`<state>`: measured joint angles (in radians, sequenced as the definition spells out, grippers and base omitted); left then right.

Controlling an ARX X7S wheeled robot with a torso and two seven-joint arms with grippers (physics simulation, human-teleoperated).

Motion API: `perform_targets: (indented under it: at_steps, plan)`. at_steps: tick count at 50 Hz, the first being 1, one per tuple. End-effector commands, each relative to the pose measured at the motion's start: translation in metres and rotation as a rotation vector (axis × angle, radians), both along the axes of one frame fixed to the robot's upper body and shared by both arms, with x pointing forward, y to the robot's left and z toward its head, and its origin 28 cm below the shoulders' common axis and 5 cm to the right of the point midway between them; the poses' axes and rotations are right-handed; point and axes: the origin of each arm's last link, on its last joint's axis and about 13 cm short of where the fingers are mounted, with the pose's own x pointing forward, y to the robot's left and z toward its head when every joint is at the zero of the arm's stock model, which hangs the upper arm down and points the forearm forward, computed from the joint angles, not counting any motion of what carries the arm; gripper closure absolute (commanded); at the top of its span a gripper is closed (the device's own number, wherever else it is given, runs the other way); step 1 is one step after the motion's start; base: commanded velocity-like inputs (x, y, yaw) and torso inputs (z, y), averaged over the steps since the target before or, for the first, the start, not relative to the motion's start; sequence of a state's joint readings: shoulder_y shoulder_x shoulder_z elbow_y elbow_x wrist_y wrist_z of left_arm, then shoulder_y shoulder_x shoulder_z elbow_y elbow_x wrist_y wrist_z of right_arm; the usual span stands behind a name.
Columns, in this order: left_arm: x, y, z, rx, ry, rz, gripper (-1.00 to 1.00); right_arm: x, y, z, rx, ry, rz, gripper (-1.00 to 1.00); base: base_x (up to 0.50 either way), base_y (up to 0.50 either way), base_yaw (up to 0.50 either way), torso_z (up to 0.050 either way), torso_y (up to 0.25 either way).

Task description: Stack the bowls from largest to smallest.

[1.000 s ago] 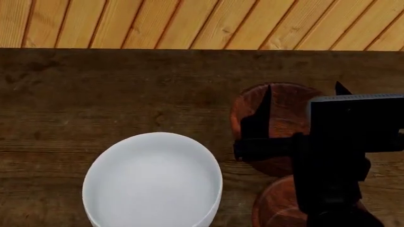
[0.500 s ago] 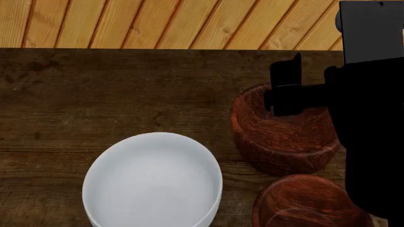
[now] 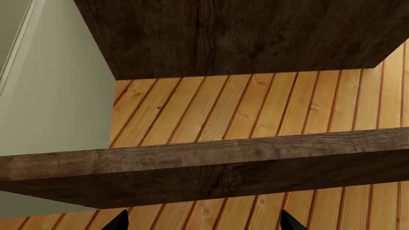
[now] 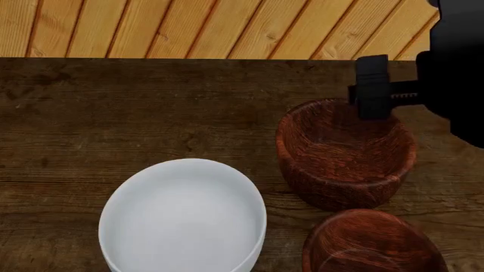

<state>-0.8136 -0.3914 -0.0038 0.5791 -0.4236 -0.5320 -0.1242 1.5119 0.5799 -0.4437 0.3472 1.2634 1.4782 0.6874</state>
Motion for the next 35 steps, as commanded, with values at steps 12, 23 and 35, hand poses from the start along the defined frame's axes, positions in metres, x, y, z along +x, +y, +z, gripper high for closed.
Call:
perform_targets:
  at_steps: [12, 23, 35]
  plan:
    - [-0.006, 0.006, -0.001, 0.021, -0.002, 0.021, -1.0, 0.043, -0.013, -0.029, 0.095, 0.158, -0.114, -1.0, 0.0, 0.0, 0.0, 0.0, 0.0]
    - [-0.008, 0.006, 0.0, 0.034, -0.001, 0.022, -1.0, 0.061, -0.011, -0.05, 0.121, 0.172, -0.128, -1.0, 0.0, 0.0, 0.0, 0.0, 0.0]
    - [-0.009, 0.008, -0.002, 0.04, -0.003, 0.031, -1.0, 0.076, -0.006, -0.089, 0.151, 0.231, -0.126, -1.0, 0.0, 0.0, 0.0, 0.0, 0.0]
